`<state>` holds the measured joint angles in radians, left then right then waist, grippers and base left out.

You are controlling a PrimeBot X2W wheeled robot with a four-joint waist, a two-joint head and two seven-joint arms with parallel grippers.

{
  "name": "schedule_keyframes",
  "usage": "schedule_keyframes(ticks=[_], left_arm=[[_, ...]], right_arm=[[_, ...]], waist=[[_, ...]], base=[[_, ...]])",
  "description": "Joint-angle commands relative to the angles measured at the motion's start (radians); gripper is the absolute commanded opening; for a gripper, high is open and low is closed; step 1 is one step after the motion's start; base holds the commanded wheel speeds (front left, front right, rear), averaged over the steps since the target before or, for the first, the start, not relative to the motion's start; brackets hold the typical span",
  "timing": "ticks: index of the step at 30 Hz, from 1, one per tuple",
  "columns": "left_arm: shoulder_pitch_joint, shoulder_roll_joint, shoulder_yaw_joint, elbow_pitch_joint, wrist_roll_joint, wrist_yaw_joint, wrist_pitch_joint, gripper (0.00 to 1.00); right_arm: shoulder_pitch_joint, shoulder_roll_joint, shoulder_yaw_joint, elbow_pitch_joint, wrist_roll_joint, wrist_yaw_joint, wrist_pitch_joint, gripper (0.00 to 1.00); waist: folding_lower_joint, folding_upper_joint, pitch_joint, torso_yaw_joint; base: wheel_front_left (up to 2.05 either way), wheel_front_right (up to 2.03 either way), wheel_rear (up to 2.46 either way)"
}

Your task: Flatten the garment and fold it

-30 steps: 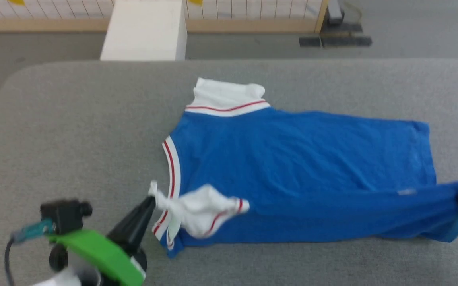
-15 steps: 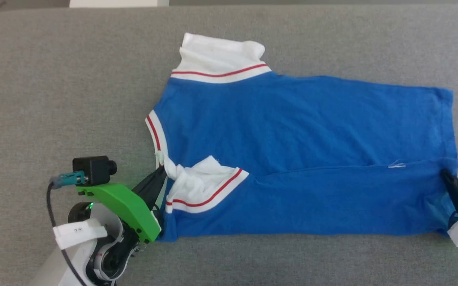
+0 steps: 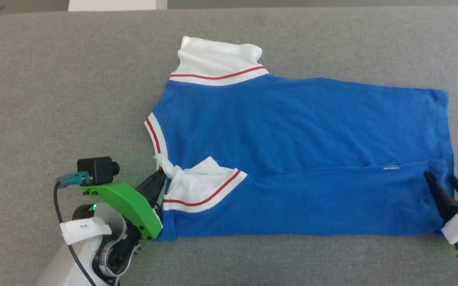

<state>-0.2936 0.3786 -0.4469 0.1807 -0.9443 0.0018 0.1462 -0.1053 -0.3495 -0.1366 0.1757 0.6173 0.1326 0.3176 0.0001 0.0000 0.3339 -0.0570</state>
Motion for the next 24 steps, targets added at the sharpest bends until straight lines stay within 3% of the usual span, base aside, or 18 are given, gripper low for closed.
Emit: schedule_keyframes(ticks=[1,7,11,14,18,21,24], left_arm=[[0.02,0.006,0.007,0.002,0.001,0.009,-0.013,1.0],[0.109,0.02,0.079,-0.113,0.015,0.05,-0.145,1.0],[0.184,0.023,0.131,-0.202,0.057,0.093,-0.271,1.0],[0.245,0.016,0.171,-0.275,0.133,0.14,-0.375,1.0],[0.303,-0.008,0.199,-0.35,0.292,0.189,-0.406,1.0],[0.349,-0.07,0.226,-0.418,0.438,0.213,-0.407,1.0],[0.418,-0.143,0.242,-0.442,0.534,0.2,-0.408,1.0]], right_arm=[[0.005,0.0,-0.007,-0.008,0.007,-0.002,-0.012,1.0],[0.068,0.011,-0.067,-0.12,0.0,-0.002,-0.058,1.0],[0.119,0.054,-0.123,-0.213,-0.028,-0.002,-0.107,1.0],[0.159,0.108,-0.167,-0.287,-0.095,-0.002,-0.169,1.0],[0.197,0.188,-0.195,-0.352,-0.191,-0.002,-0.254,1.0],[0.232,0.244,-0.202,-0.387,-0.279,-0.002,-0.326,1.0],[0.27,0.28,-0.185,-0.397,-0.345,-0.002,-0.384,1.0]], waist=[[-0.0001,0.0,-0.029,0.005],[-0.0001,0.0,-0.104,0.017],[-0.0001,0.0,-0.144,0.025],[-0.0001,0.0,-0.167,0.03],[-0.0001,0.0,-0.191,0.033],[-0.0001,0.0,-0.21,0.033],[-0.0001,0.0,-0.23,0.028]], base=[[0.0,0.0,0.0],[0.0,0.0,0.0],[0.0,0.0,0.0],[0.0,0.0,0.0],[0.0,0.0,0.0],[0.0,0.0,0.0],[0.0,0.0,0.0]])
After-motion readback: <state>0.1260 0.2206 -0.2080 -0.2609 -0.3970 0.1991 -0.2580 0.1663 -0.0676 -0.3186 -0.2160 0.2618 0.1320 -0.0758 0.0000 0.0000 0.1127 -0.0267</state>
